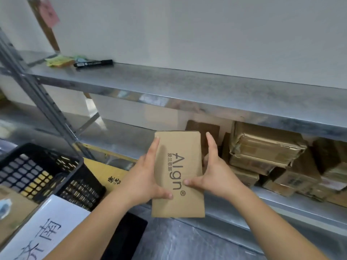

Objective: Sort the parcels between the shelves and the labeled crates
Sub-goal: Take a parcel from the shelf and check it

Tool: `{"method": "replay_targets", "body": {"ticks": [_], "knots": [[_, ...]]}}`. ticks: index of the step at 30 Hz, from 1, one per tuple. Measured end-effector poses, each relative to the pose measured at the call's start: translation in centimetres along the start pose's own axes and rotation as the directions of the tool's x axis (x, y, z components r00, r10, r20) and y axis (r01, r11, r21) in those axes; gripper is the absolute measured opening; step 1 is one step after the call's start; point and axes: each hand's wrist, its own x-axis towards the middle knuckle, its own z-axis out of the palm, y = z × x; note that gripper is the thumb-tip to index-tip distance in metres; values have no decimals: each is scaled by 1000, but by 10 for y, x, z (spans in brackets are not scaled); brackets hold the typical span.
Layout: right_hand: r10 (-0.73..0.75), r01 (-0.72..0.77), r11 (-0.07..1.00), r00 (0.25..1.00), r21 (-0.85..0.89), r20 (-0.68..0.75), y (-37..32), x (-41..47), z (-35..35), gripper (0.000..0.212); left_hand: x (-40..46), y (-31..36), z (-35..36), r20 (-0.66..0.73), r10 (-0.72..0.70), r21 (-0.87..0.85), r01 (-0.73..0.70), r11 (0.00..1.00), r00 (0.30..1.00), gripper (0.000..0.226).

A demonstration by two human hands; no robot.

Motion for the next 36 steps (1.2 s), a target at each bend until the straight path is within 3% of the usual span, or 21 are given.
{"method": "replay_targets", "body": {"ticks": [4, 9, 13, 19, 23, 24, 26, 28, 30, 32, 36], "knots": [[-43, 46, 999, 992, -26, 118, -7, -9, 16, 161, -44, -12, 7, -111, -113, -66, 106, 992, 987, 168], [-140, 146, 989, 956, -1, 256, -25, -22, 54, 154, -85, -33, -3, -247, -217, -29, 216, 976, 944, 146], [-262, 259, 965, 936, 46, 235, -50, -34, 74, 115, -123, -48, -21, -274, -260, -66, 252, 965, 926, 128], [-395, 388, 919, 902, 72, 174, -98, -57, 99, 53, -180, -65, -47, -394, -279, -269, 180, 946, 876, 43], [-472, 471, 881, 880, 37, 46, -136, -76, 120, 30, -212, -79, -61, -477, -250, -253, 141, 957, 843, 35], [-444, 441, 894, 895, 73, 36, -145, -81, 125, 34, -222, -85, -66, -491, -264, -266, 146, 953, 830, 35], [-396, 380, 911, 914, 163, 84, -157, -91, 136, 65, -244, -97, -76, -492, -322, -375, 137, 917, 809, 48], [-401, 378, 914, 896, 146, 189, -170, -100, 149, 109, -268, -111, -85, -474, -341, -389, 155, 908, 812, 91], [-432, 428, 900, 855, 79, 288, -185, -108, 167, 131, -291, -125, -94, -463, -304, -305, 173, 937, 832, 117], [-488, 503, 863, 802, 53, 345, -198, -118, 188, 128, -310, -137, -103, -481, -263, -220, 176, 960, 836, 111], [-558, 542, 825, 736, 162, 383, -219, -138, 224, 90, -349, -161, -117, -539, -270, -149, 225, 963, 798, 73]]}}
